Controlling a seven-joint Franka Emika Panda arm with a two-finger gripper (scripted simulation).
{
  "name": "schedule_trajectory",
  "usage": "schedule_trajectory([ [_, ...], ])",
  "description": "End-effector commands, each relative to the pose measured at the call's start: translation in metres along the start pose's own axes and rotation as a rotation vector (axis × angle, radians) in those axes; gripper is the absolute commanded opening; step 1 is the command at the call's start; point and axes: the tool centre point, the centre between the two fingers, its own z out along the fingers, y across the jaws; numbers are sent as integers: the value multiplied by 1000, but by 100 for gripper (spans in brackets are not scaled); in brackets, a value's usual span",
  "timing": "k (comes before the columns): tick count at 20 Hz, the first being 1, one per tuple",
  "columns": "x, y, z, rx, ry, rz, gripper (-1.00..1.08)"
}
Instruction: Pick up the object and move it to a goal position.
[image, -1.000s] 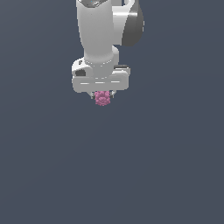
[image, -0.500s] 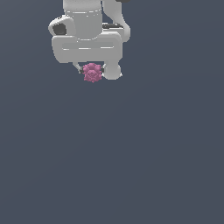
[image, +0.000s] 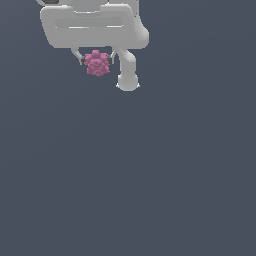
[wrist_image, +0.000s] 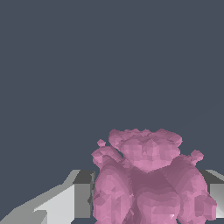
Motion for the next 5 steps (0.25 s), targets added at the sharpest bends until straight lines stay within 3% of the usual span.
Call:
schedule_trajectory([
  [1, -1, 2, -6, 0, -1, 0, -100],
  [5, 0, 3, -8, 0, -1, 0, -100],
])
